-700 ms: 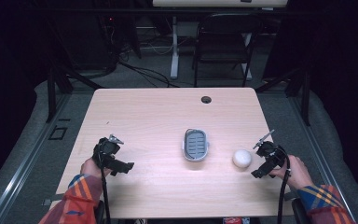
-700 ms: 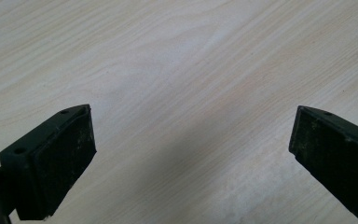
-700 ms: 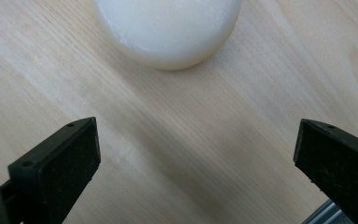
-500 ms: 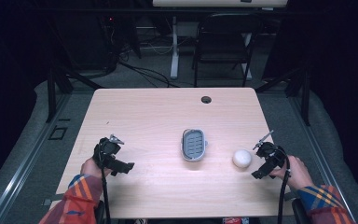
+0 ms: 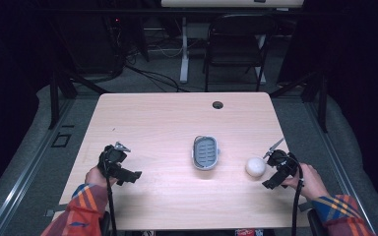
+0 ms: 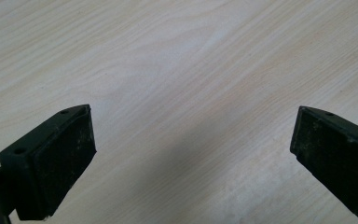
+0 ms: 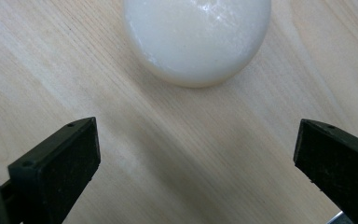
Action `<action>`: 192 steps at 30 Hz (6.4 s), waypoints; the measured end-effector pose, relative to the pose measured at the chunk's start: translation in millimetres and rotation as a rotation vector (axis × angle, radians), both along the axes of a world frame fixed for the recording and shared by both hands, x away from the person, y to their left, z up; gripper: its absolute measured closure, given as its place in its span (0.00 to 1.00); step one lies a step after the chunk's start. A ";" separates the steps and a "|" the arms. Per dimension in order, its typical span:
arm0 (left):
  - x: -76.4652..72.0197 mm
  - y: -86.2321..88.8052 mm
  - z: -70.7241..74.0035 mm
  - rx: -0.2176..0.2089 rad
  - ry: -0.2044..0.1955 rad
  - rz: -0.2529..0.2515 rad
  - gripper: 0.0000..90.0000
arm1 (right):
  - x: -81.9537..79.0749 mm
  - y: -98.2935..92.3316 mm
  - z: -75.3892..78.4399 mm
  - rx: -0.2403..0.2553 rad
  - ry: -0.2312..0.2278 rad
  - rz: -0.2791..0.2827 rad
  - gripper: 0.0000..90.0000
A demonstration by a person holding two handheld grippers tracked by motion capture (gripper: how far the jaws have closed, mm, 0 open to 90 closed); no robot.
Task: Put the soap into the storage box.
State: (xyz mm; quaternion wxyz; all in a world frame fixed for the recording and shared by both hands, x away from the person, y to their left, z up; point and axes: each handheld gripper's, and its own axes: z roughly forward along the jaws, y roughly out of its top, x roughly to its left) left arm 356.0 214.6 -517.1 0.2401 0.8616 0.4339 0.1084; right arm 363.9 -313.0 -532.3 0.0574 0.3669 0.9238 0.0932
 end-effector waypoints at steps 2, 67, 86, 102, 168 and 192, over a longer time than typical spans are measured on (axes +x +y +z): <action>0.0 -0.4 0.0 0.001 0.004 -0.003 0.00 | -0.6 1.2 -0.4 0.034 -0.020 -0.018 0.00; 0.5 -1.0 -0.5 0.000 0.013 -0.013 0.00 | 40.9 39.5 -11.2 0.034 0.007 0.029 0.26; 0.4 -0.7 -0.2 0.008 0.010 -0.011 0.00 | 32.1 40.5 6.6 0.057 -0.019 0.048 0.26; 0.6 -1.2 -0.3 0.016 0.011 -0.016 0.00 | 24.8 33.4 21.1 0.073 -0.043 0.044 0.26; -0.8 -1.5 -2.5 0.039 0.017 -0.012 0.00 | 59.3 111.1 66.5 0.098 -0.125 0.166 0.26; -0.3 -4.9 -1.9 0.051 0.012 -0.040 0.00 | 70.6 136.0 76.9 0.106 -0.137 0.198 0.26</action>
